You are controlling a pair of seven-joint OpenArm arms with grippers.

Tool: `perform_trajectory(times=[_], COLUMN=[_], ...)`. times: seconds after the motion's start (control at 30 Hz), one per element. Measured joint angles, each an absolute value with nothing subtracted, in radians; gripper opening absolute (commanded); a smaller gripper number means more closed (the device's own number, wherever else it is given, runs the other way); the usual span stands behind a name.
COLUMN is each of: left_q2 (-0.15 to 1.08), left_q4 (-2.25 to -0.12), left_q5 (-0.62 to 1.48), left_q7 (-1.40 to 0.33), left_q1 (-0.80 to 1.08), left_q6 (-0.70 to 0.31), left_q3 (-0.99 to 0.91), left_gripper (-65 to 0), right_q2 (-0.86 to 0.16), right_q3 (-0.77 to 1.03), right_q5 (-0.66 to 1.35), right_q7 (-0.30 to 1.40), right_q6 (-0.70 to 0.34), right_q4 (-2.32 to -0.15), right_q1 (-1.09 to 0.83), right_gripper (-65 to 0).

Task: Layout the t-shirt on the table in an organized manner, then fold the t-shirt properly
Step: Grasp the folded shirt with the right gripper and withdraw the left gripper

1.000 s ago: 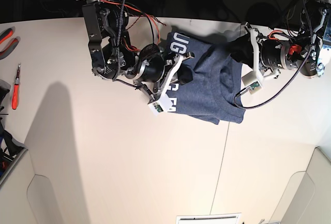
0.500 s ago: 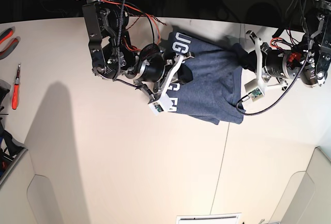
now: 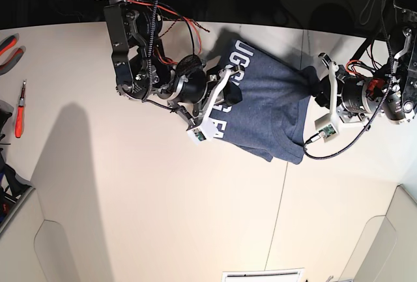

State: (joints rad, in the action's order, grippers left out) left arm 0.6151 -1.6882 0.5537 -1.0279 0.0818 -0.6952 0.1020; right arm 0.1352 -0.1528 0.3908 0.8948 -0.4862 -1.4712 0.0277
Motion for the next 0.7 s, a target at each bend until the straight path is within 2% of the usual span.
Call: perform_trajectory(times=[0.1, 0.27, 0.33, 0.43, 0.53, 0.7], left_q2=[0.615, 0.615, 0.615, 0.615, 0.614, 0.614], left_q4=[-1.688, -1.688, -1.688, -1.688, -1.688, -1.688], left_q5=[0.508, 0.331, 0.315, 0.315, 0.322, 0.324], left_q7=[-1.0, -0.95, -0.949, -0.945, -0.929, -0.897], left_q1=[0.071, 0.031, 0.015, 0.01, 0.011, 0.011], left_q6=[-0.626, -0.438, -0.402, -0.392, -0.392, -0.351], left_q3=[0.104, 0.102, 0.089, 0.058, 0.021, -0.079], left_gripper=[-37.7, -38.8, -46.9, -65.0, -65.0, -65.0], right_q2=[0.136, 0.136, 0.136, 0.136, 0.136, 0.139], right_q3=[-0.153, -0.153, -0.153, -0.153, -0.153, -0.197], right_q5=[0.391, 0.391, 0.391, 0.437, 0.509, 0.517], right_q7=[0.894, 0.895, 0.897, 0.9, 0.897, 0.898], right_q6=[-0.486, -0.486, -0.487, -0.486, -0.487, -0.508], right_q4=[-1.472, -1.472, -1.474, -1.497, -1.518, -1.518], right_q1=[0.028, 0.03, 0.04, 0.079, 0.128, 0.173], right_gripper=[-65.0, -65.0, -65.0, -65.0, -65.0, -65.0])
